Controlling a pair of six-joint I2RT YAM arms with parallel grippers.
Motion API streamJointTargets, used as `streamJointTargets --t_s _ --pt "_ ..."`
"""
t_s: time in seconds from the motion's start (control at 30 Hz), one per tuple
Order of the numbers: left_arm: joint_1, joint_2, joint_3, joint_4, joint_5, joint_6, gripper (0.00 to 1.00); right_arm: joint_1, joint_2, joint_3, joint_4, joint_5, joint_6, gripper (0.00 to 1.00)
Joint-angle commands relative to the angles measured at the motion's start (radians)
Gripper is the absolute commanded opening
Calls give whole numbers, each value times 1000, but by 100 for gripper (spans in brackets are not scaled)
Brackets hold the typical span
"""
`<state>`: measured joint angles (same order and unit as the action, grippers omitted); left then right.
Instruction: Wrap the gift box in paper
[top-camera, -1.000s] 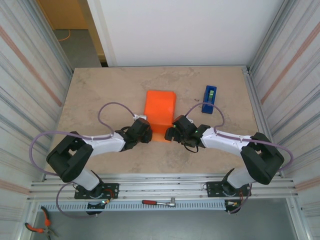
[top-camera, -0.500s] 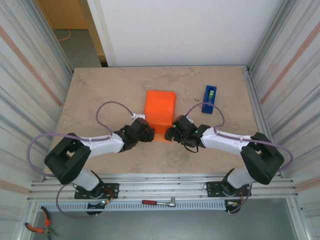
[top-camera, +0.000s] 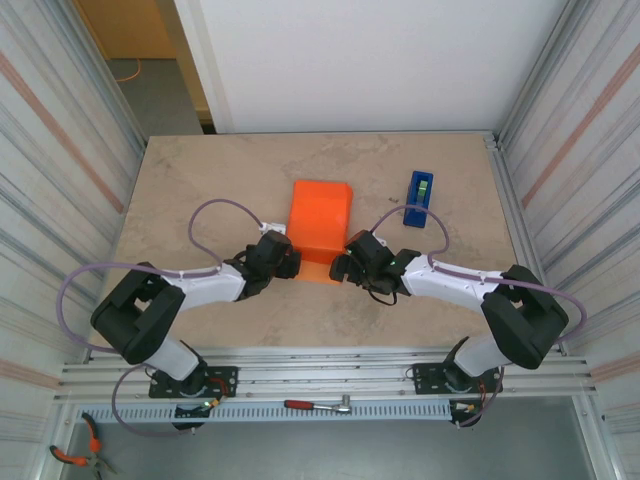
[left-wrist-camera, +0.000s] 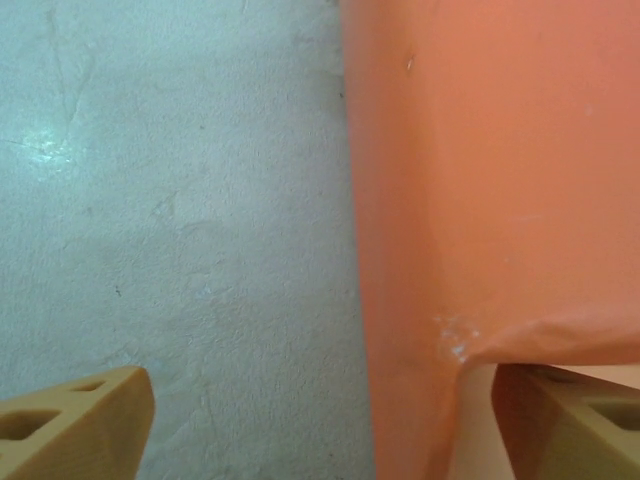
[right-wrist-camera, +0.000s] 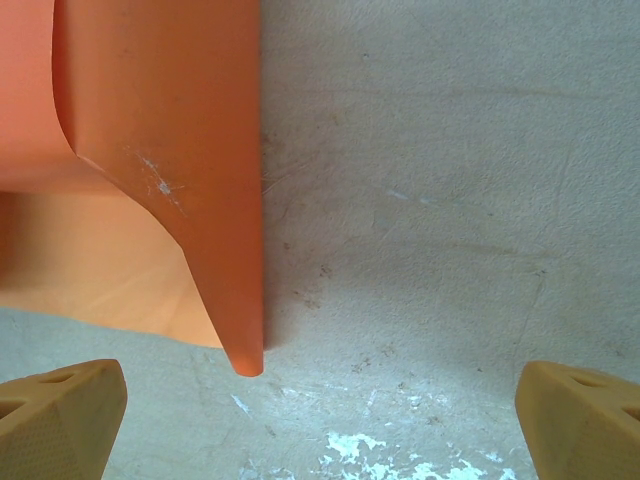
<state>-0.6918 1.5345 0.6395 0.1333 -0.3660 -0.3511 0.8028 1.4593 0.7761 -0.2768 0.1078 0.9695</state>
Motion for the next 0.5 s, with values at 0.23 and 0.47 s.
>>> streamJointTargets --t_s 0.23,0.47 --pt "4 25 -10 125 85 89 56 -9 -30 -17 -14 9 26 98" --pt "4 65 10 113 129 82 38 -10 -29 -15 -20 10 28 98"
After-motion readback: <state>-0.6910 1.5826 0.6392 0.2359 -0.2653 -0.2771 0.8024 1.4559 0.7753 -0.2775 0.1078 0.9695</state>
